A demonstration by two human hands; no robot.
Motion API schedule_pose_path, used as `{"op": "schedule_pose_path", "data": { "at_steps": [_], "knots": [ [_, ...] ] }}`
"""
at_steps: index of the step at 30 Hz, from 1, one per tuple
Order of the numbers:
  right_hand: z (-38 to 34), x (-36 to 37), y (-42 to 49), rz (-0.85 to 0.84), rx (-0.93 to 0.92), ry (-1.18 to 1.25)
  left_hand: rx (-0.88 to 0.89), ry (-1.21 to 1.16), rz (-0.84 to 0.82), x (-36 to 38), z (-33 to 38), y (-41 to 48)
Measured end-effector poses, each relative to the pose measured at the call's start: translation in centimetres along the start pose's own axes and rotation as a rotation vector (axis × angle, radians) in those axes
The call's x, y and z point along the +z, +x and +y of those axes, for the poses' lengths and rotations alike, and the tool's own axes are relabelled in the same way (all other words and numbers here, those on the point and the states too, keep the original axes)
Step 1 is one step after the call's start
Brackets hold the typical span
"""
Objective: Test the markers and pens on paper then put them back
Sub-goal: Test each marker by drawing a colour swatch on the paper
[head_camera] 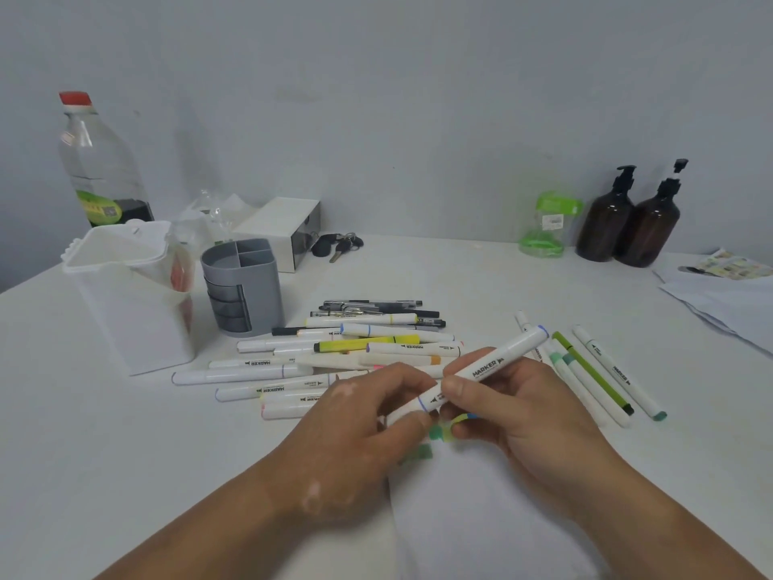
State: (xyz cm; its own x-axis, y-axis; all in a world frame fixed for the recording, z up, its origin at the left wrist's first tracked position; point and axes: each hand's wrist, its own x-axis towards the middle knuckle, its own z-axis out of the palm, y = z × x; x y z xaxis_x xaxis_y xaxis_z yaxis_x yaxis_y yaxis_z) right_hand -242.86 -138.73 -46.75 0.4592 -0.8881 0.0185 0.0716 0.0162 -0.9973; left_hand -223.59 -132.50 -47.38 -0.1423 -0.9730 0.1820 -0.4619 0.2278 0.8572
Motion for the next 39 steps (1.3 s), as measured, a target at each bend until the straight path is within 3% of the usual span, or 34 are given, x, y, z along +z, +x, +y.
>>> {"op": "schedule_pose_path", "data": {
  "at_steps": [6,23,27,30,35,39],
  "knots": [
    [-0.2,-0.2,-0.1,0.0,-0.048,-0.122,0.079,0.215,0.007,0.1,-0.1,-0.1],
    [-0.3,0.6,-0.8,-0.128,-0.075,-0.134,0.133,0.228,-0.031,0.1,0.5,-0.3],
    [-0.5,0.0,-0.7,0.006,-0.151,-0.184,0.085,0.317,-0.023,0.0,0.1,-0.3],
    [-0.8,-1.6,-0.7,0.17,-0.127,-0.013,0.014,0.425,-0.018,0.0,-0.3,-0.5],
    [0.4,-2.3,-2.3,0.085,0.026,-0.056,-0.014,0.524,-0.05,0.2,-0.3,-0.4],
    [0.7,-1.4,-2.3,0.059,-0.016,-0.271,-0.027,0.571,-0.072,0.3,-0.2,-0.3]
  ]
}}
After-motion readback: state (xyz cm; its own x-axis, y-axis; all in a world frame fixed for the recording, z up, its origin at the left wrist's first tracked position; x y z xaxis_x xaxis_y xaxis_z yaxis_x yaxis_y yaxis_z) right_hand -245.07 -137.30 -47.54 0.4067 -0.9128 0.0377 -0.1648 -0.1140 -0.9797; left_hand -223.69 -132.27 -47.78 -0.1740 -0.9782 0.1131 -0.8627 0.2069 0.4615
